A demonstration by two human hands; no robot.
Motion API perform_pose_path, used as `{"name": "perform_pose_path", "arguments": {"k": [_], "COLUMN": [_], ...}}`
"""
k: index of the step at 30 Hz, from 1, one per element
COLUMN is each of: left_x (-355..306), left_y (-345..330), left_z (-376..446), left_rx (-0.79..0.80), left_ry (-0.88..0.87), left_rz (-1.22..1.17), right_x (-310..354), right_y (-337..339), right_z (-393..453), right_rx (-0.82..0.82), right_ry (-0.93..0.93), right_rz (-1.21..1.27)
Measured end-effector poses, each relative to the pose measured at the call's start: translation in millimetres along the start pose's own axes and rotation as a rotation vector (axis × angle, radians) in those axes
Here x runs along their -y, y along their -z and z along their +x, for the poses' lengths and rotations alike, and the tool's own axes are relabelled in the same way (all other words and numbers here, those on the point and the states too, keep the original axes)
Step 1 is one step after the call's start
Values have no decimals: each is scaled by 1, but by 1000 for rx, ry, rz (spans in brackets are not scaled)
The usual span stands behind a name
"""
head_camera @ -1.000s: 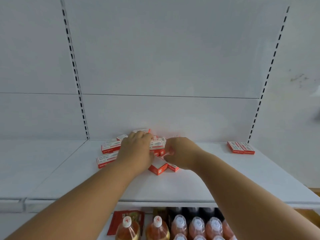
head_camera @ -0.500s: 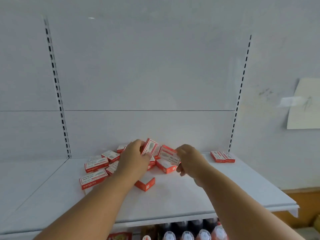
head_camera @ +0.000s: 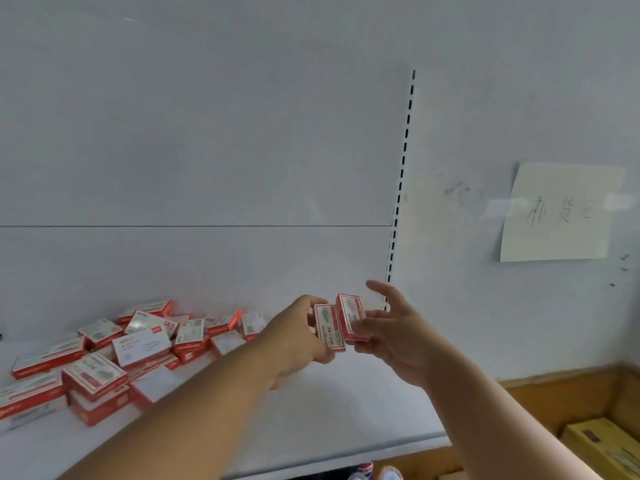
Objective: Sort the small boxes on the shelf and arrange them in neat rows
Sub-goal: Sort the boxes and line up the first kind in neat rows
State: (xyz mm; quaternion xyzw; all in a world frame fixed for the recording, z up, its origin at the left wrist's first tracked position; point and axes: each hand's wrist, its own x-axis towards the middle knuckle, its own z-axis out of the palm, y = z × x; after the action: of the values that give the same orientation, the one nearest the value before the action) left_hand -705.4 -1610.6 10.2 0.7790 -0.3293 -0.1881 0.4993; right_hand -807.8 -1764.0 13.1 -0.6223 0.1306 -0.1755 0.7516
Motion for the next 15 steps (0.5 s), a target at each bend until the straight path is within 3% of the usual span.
{"name": "perform_pose_path", "arguments": {"k": [5, 7, 10, 15], "left_x": [-20, -26, -26, -21], "left_y": [-45, -56, -62, -71], "left_z": [24, 34, 44, 53], "left_rx": [80, 117, 123, 44], "left_ry": [-37, -29, 35, 13], "left_rz": [457, 591, 662, 673], "right_x": [-4, -10, -11, -5], "right_y": [62, 73, 82, 95], "right_z": [30, 41, 46, 50], "right_rx": [-83, -42, 99, 201], "right_ry": [-105, -102, 45, 231], "right_rz": [-704, -993, -1406, -1498]}}
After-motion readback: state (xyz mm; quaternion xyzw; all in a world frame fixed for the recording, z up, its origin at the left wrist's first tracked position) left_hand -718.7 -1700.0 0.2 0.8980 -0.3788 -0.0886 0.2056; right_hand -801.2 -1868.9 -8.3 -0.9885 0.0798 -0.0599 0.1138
